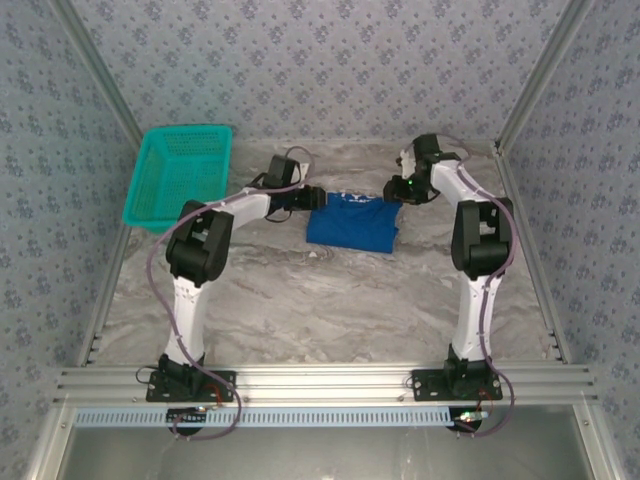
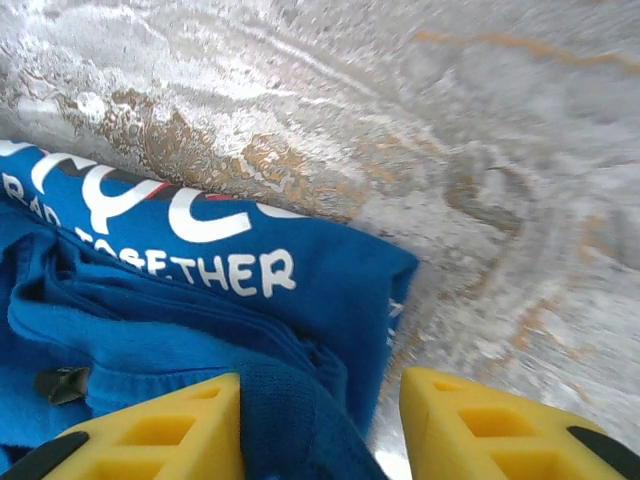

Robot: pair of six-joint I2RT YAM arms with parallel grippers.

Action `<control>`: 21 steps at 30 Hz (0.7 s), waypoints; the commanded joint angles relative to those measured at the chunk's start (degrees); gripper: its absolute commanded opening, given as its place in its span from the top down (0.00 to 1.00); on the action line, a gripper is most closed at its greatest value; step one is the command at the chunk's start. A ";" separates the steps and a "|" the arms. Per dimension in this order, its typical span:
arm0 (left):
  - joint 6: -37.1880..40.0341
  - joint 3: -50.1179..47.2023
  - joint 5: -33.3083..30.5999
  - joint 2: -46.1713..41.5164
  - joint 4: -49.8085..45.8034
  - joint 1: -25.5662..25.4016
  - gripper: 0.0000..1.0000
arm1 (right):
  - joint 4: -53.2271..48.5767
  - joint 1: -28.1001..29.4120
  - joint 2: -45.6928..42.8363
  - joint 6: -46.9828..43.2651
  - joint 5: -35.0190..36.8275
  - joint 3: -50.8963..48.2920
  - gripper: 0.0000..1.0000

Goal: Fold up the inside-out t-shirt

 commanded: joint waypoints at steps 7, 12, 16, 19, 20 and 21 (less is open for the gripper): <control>4.06 -4.19 -1.27 -9.34 -1.05 -2.44 0.41 | 3.22 2.68 -10.59 4.33 4.14 -9.83 0.46; 6.33 0.31 4.25 -5.41 -3.24 -4.80 0.43 | 6.55 4.94 -6.82 7.22 -3.83 -8.93 0.49; 5.91 4.75 3.89 -0.16 -5.63 -5.22 0.44 | 7.18 4.29 -1.91 9.02 -2.94 -6.96 0.56; 6.41 6.26 -1.23 2.86 -6.67 -5.08 0.44 | 8.31 3.90 2.68 7.59 -3.85 -4.46 0.60; 6.42 6.28 -3.01 3.66 -6.37 -5.01 0.45 | 8.75 3.80 4.16 6.71 -3.82 -3.72 0.61; 6.13 5.91 -4.46 4.26 -5.82 -4.71 0.45 | 8.66 3.66 5.34 6.04 -3.53 -2.95 0.62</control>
